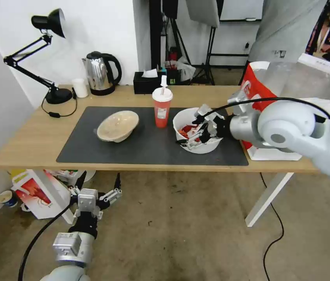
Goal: Pick up the trash from the table and place it into the takeout bag.
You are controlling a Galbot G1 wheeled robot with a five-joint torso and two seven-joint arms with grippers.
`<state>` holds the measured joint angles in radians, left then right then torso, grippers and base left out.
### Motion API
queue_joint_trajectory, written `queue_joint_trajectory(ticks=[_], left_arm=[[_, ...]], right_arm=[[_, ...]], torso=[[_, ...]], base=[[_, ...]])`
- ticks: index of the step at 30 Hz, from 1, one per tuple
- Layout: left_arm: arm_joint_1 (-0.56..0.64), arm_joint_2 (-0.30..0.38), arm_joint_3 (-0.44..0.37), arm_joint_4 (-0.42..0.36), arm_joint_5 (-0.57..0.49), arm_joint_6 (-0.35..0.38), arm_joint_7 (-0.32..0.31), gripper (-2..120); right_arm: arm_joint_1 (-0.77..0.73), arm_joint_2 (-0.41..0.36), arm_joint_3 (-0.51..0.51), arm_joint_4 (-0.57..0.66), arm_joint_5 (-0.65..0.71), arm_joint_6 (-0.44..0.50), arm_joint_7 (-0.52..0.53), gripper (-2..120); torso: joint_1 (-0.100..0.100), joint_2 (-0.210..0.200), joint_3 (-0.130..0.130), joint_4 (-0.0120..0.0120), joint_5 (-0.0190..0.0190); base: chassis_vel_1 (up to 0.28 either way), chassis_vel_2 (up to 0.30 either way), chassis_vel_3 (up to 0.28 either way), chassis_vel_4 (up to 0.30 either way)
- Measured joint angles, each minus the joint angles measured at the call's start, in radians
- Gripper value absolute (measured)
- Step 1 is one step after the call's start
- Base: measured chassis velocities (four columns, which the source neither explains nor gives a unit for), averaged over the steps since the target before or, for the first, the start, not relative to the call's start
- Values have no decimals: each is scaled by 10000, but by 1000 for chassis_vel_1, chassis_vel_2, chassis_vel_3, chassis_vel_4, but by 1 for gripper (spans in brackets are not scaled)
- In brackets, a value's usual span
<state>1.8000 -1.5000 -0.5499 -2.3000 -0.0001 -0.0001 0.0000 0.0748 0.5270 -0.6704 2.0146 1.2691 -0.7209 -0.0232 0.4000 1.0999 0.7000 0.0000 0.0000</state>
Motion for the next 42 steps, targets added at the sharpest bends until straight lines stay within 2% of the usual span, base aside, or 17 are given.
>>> queue_joint_trajectory(ticks=[16, 36, 42], left_arm=[[0, 0, 0, 0, 0, 0, 0, 100], [0, 0, 0, 0, 0, 0, 0, 100], [0, 0, 0, 0, 0, 0, 0, 100]], right_arm=[[-235, 577, 72, -985, -1076, 7, -521, 100], [-181, 1062, 115, -1737, -1431, 11, -821, 100], [-249, 1085, -176, -1809, -1361, 11, -779, 100]], torso=[[0, 0, 0, 0, 0], [0, 0, 0, 1, 0], [0, 0, 0, 0, 0]], base=[[0, 0, 0, 0], [0, 0, 0, 0], [0, 0, 0, 0]])
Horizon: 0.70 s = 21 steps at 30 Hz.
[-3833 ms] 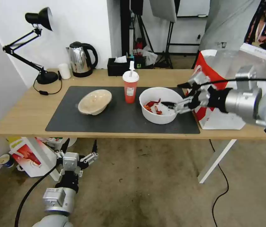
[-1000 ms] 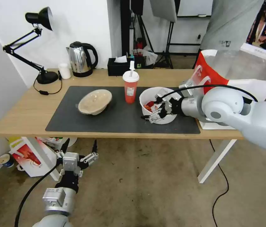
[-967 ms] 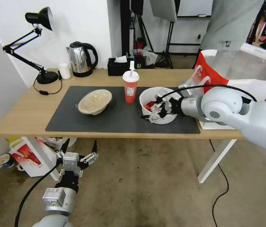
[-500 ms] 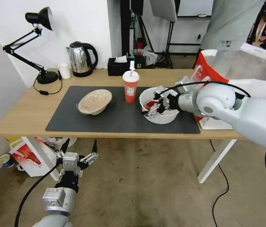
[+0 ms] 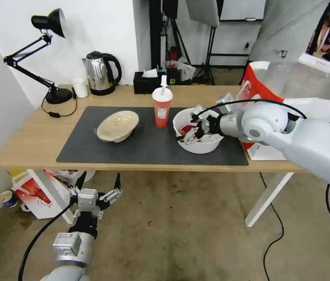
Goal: Pick up the trash from the table and place it into the takeout bag.
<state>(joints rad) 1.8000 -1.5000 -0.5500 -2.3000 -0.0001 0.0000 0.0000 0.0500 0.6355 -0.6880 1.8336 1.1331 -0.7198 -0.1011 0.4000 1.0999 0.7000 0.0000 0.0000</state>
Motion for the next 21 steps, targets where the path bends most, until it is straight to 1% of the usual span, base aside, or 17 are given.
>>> queue_joint_trajectory(ticks=[4, 12, 21], left_arm=[[0, 0, -1, 0, 0, 0, 0, 100], [0, 0, 0, 0, 0, 0, 0, 100], [0, 0, 0, 0, 0, 0, 0, 100]], right_arm=[[154, 33, -289, -216, 67, 0, 62, 100], [8, 233, -305, -663, -98, 0, 160, 100], [-99, 406, -358, -758, -145, -1, 246, 100]], torso=[[0, 0, 0, 0, -1], [0, 0, 0, 0, -2], [0, 0, 0, 1, -1]], base=[[0, 0, 0, 0], [0, 0, 0, 0], [0, 0, 0, 0]])
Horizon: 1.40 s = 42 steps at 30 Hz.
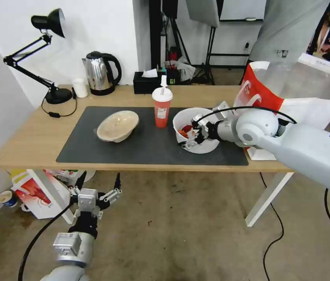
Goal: Pick up the trash from the table and place it into the takeout bag.
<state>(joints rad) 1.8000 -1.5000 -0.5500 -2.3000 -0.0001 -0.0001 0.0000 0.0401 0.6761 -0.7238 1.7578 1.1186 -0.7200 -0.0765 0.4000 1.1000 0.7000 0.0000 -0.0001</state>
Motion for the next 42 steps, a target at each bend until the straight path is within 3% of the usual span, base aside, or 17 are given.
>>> queue_joint_trajectory(ticks=[11, 18, 31, 42], left_arm=[[0, 1, 0, 0, 0, 0, 0, 100], [0, 0, 0, 0, 0, 0, 0, 100], [0, 0, 0, 0, 0, 0, 0, 100], [0, 0, 0, 0, 0, 0, 0, 100]], right_arm=[[105, -33, -191, 41, 85, -6, 59, 73], [59, -166, -148, 121, 127, -6, 103, 43], [-100, -248, -26, 142, 172, -9, 94, 0], [-84, -285, 2, 82, 272, -12, 96, 0]], torso=[[0, 0, 0, -1, 1], [0, 0, 0, 0, 0], [0, 0, 0, -1, 0], [0, 0, 0, 0, 1]], base=[[0, 0, 0, 0], [0, 0, 0, 0], [0, 0, 0, 0], [0, 0, 0, 0]])
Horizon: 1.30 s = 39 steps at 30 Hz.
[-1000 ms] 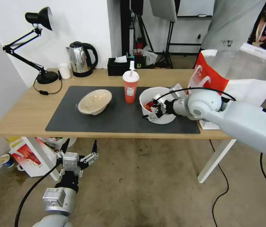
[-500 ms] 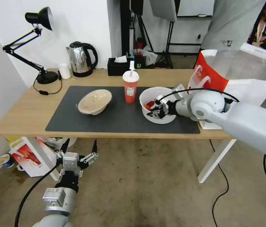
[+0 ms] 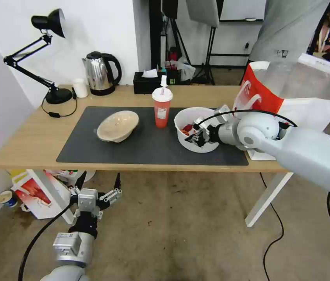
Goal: Pick up the trash from the table and place it into the takeout bag.
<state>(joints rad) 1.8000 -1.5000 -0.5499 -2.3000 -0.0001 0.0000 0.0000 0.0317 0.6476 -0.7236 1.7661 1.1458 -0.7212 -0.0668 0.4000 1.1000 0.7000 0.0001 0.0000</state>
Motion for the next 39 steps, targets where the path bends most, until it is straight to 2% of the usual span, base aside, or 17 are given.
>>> queue_joint_trajectory(ticks=[8, 16, 39], left_arm=[[0, 0, 0, 0, 0, 0, 0, 100], [0, 0, -1, 0, 0, 0, 0, 100], [0, 0, 0, 0, 0, 0, 0, 100]], right_arm=[[41, -176, 69, 74, 105, -3, -31, 0], [634, -448, 9, 329, -188, -4, -548, 0], [2025, -383, -70, 986, -1300, 651, -1889, 0]], torso=[[0, 0, 0, -1, 0], [0, 0, 1, -1, 0], [0, 0, 0, 0, -1]], base=[[0, 0, 0, 0], [0, 0, 0, 0], [0, 0, 0, 0]])
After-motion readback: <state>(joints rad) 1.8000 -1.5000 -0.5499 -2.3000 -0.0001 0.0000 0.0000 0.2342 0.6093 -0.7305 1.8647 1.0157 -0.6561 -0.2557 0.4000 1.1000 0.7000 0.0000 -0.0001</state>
